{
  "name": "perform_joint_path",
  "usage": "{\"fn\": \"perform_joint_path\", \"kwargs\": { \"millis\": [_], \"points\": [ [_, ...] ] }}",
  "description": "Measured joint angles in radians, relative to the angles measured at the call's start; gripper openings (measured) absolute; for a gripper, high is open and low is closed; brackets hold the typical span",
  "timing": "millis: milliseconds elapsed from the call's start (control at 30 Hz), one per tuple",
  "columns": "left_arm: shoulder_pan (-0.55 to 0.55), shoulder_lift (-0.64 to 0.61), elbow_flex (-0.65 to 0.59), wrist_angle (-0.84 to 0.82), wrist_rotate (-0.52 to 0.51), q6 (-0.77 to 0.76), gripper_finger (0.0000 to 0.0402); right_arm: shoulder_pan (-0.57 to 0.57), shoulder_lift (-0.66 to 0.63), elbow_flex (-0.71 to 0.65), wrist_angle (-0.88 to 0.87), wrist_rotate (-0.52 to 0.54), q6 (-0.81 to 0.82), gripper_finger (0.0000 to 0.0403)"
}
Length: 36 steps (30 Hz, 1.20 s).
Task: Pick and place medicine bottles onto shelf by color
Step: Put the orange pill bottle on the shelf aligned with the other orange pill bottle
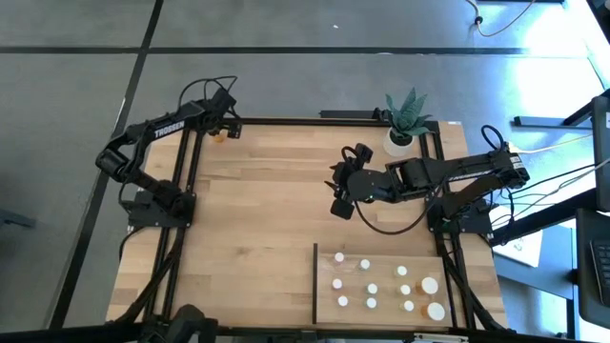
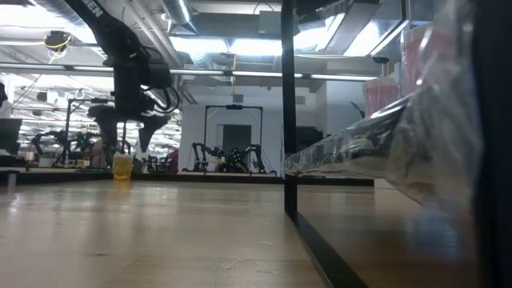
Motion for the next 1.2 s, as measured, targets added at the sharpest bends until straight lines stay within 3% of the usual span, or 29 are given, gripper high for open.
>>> {"fn": "perform_joint_path", "kwargs": {
  "millis": [1200],
  "points": [
    [-0.003, 0.000, -0.011, 0.004, 0.000, -0.001, 0.0391, 0.000, 0.000, 0.000, 0.000, 0.000, 0.000, 0.0191]
  ]
}}
